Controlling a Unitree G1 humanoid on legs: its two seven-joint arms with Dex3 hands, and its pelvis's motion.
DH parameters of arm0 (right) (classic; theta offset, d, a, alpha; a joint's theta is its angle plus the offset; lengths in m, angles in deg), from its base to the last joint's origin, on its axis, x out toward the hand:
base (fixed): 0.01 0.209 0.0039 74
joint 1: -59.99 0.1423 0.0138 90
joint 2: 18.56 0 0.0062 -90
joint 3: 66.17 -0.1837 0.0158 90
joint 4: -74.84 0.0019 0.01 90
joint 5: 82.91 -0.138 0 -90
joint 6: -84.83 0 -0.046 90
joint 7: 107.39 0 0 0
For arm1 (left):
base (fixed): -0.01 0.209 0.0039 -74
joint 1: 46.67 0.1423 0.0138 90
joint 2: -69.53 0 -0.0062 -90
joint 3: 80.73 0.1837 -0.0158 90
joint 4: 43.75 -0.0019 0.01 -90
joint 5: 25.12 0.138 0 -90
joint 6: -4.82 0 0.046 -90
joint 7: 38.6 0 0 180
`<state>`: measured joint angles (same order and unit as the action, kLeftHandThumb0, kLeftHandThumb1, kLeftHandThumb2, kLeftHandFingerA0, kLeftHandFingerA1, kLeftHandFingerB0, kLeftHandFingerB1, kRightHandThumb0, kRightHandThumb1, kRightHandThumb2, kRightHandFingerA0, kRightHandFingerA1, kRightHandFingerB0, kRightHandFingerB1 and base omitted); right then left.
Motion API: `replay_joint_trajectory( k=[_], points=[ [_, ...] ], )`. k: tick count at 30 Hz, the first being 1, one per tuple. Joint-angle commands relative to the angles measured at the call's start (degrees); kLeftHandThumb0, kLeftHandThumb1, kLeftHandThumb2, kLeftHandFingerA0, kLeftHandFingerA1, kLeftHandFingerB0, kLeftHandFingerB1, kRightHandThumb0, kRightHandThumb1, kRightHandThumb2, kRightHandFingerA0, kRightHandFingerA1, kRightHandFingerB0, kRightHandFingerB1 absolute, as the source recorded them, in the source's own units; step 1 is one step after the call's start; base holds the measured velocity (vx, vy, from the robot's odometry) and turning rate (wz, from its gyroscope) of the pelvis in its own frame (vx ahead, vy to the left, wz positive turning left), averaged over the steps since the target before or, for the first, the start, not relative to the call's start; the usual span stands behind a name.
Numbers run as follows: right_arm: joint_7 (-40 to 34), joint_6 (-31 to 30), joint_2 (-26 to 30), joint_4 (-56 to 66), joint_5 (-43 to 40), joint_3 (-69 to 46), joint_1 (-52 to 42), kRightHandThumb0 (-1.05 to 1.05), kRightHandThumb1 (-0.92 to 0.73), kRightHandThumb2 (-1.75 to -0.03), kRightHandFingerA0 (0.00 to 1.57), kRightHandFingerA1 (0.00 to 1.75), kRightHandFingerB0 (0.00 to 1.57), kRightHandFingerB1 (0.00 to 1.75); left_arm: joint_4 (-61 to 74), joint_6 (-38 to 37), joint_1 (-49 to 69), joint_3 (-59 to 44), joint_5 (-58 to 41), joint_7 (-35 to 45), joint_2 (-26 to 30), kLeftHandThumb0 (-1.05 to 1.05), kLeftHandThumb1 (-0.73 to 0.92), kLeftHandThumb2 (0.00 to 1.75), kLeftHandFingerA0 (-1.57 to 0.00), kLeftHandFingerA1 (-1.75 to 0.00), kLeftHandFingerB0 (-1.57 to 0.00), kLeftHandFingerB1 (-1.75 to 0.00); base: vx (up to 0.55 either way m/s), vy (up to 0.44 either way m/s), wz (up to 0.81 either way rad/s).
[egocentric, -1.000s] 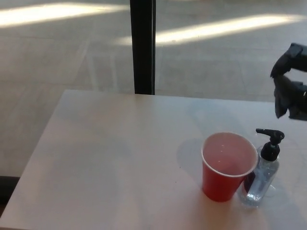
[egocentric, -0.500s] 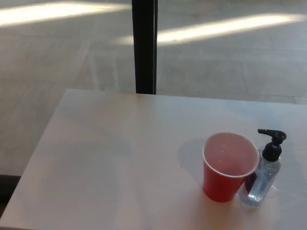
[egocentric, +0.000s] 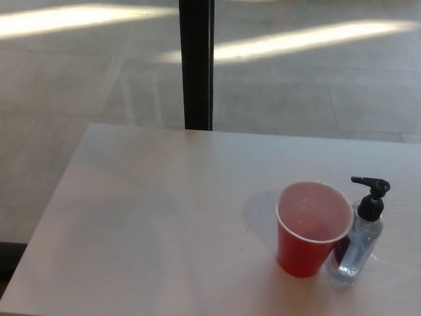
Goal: The robot uses its right hand fist to press the hand soap kept in the middle of the table to get liquid hand soap out
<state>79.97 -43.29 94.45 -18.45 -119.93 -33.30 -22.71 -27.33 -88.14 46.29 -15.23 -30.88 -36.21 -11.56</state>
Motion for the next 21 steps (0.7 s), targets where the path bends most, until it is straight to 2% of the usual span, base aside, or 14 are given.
replay_joint_trajectory(
  k=[1, 2, 3, 5, 7, 8, 10, 12, 13, 14, 16, 17, 18, 21],
  points=[
    [-12.5, 16.2, -12.5, -16.1, 9.1, -13.5, -19.6, -0.69, -0.46, -1.12, 1.24, 1.42, 0.57, 0.85, -0.1, -1.0, 0.2, -0.4, -1.0, -0.7, 1.6, -0.54, 0.71, 0.6, -0.72, -0.74, -0.51, -0.52, 0.0, 0.0, 0.0],
    [-13.9, 17.0, -13.5, -17.1, 9.3, -13.4, -19.8, -0.69, -0.46, -1.12, 1.24, 1.42, 0.57, 0.85, 0.0, -1.3, 0.3, -0.3, -0.9, -0.5, 1.6, -0.54, 0.71, 0.6, -0.72, -0.74, -0.51, -0.52, 0.0, 0.0, 0.0],
    [-14.3, 17.3, -14.5, -18.0, 9.1, -13.3, -20.3, -0.68, -0.53, -1.11, 1.01, 1.47, 0.44, 0.88, -0.1, -1.4, 0.4, -0.1, -0.7, -0.4, 1.6, -0.54, 0.71, 0.6, -0.72, -0.73, -0.51, -0.52, 0.0, 0.0, 0.0],
    [-17.5, 19.9, -16.3, -22.3, 9.7, -13.0, -20.5, -0.61, -0.55, -1.13, 1.13, 1.49, 0.38, 0.91, -0.2, -1.0, 0.4, -0.2, -0.7, -0.9, 1.4, -0.55, 0.7, 0.61, -0.72, -0.73, -0.53, -0.54, 0.0, 0.0, 0.0],
    [-19.2, 23.4, -18.7, -27.6, 11.1, -11.2, -21.4, -0.58, -0.5, -1.2, 1.42, 1.41, 0.63, 0.94, -0.3, -1.2, 0.5, 0.1, -0.4, -1.1, 1.3, -0.55, 0.7, 0.61, -0.75, -0.76, -0.55, -0.54, 0.0, 0.0, 0.0],
    [-19.4, 23.7, -19.4, -27.9, 11.3, -10.6, -21.8, -0.57, -0.54, -1.19, 1.16, 1.6, 0.44, 1.04, -0.4, -1.2, 0.5, 0.1, -0.5, -1.1, 1.3, -0.56, 0.7, 0.61, -0.77, -0.78, -0.56, -0.54, 0.0, 0.0, 0.0],
    [-18.8, 24.3, -21.2, -27.6, 11.1, -9.8, -22.8, -0.59, -0.55, -1.15, 1.05, 1.58, 0.39, 0.97, -0.5, -1.1, 0.4, 0.0, -0.5, -1.7, 1.1, -0.56, 0.69, 0.61, -0.78, -0.79, -0.57, -0.55, 0.0, 0.0, 0.0],
    [-18.5, 22.7, -22.7, -26.8, 11.7, -8.1, -24.1, -0.6, -0.59, -1.14, 1.03, 1.47, 0.59, 1.3, -0.6, -0.7, 0.3, -0.6, -1.1, -1.9, 1.0, -0.55, 0.69, 0.61, -0.77, -0.76, -0.54, -0.52, 0.0, 0.0, 0.0],
    [-18.5, 23.8, -23.5, -27.3, 12.2, -7.3, -24.4, -0.64, -0.59, -1.23, 1.1, 1.24, 0.71, 1.04, -0.6, -0.7, 0.3, -0.4, -0.9, -1.9, 1.2, -0.55, 0.69, 0.61, -0.77, -0.78, -0.55, -0.53, 0.0, 0.0, 0.0],
    [-17.8, 24.5, -23.9, -27.8, 13.1, -5.9, -25.2, -0.59, -0.62, -1.12, 0.94, 1.37, 0.27, 0.89, -0.5, -0.6, 0.3, -0.4, -0.9, -1.6, 1.3, -0.54, 0.7, 0.61, -0.73, -0.73, -0.54, -0.52, 0.0, 0.0, 0.0],
    [-16.4, 27.5, -24.4, -30.8, 14.9, -3.3, -26.2, -0.57, -0.56, -1.1, 0.92, 1.27, 0.66, 1.21, -0.3, -0.7, 0.6, -0.2, -0.7, -1.5, 1.4, -0.55, 0.69, 0.6, -0.75, -0.72, -0.56, -0.52, 0.0, 0.0, 0.0],
    [-15.8, 28.5, -24.8, -31.4, 15.3, -2.4, -26.6, -0.59, -0.5, -1.16, 1.05, 1.15, 0.85, 1.11, -0.3, -0.9, 0.8, -0.1, -0.6, -1.6, 1.4, -0.54, 0.69, 0.6, -0.74, -0.72, -0.56, -0.53, 0.0, 0.0, 0.0],
    [-15.3, 29.0, -25.1, -31.8, 15.5, -1.7, -26.9, -0.57, -0.51, -1.12, 1.04, 1.25, 0.82, 1.35, -0.2, -1.1, 1.0, -0.3, -0.9, -1.2, 1.3, -0.54, 0.7, 0.6, -0.72, -0.72, -0.53, -0.53, 0.0, 0.0, 0.0],
    [-14.5, 29.0, -25.7, -30.5, 15.3, -0.7, -27.9, -0.56, -0.49, -1.12, 1.0, 1.27, 0.81, 1.33, -0.2, -1.2, 1.2, -0.3, -0.9, -0.6, 1.4, -0.54, 0.71, 0.6, -0.71, -0.71, -0.51, -0.51, 0.0, 0.0, 0.0]
  ],
)
